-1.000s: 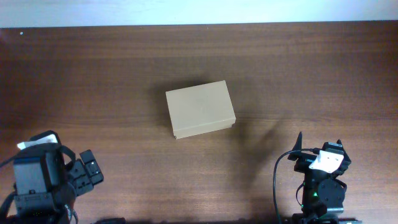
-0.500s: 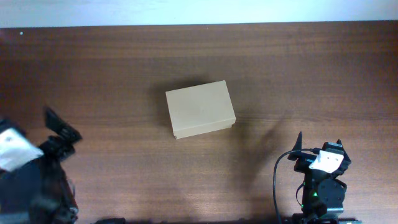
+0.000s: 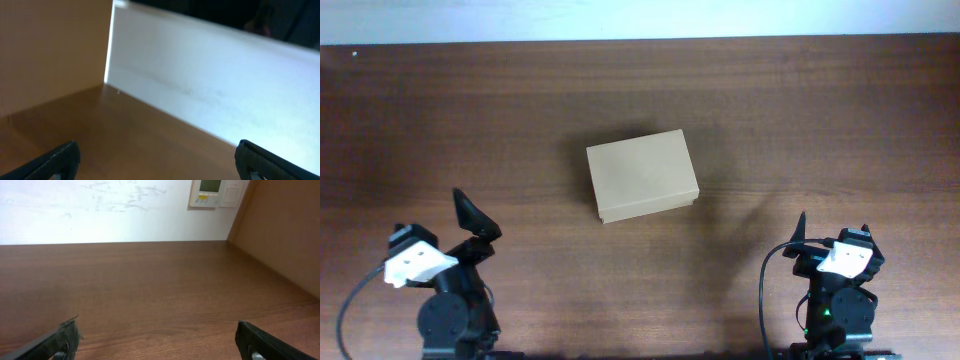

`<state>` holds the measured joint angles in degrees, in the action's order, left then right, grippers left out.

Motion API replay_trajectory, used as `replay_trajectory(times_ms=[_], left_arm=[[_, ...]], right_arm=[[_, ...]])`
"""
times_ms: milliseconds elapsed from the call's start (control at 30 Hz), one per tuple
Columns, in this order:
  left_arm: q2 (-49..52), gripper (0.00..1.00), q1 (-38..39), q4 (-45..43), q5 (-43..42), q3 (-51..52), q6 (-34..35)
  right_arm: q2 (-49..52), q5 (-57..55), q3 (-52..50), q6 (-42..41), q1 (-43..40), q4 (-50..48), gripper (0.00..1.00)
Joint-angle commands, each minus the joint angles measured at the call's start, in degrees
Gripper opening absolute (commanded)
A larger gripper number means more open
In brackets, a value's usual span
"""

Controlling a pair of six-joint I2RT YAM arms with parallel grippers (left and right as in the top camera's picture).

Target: Pack container

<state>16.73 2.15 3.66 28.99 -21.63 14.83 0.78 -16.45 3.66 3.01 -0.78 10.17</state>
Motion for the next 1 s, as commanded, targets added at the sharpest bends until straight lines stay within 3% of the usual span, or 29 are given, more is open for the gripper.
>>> replay_trajectory(times_ms=[0,533,967], left_arm=[[-3.21,1.00,0.33,-0.46,0.42,5.51,0.13],[-10.60,1.00,0.33,-0.20,0.42,20.90,0.13],[-10.86,1.00,0.33,-0.92,0.42,21.07,0.13]], right_arm=[[-0.63,0.35,-0.50,-0.44,-0.37,-0.13,0.99],[-0.63,0.33,-0.50,-0.44,-0.37,-0.13,0.99],[-0.63,0.35,-0.50,-0.44,-0.37,-0.13,0.99]])
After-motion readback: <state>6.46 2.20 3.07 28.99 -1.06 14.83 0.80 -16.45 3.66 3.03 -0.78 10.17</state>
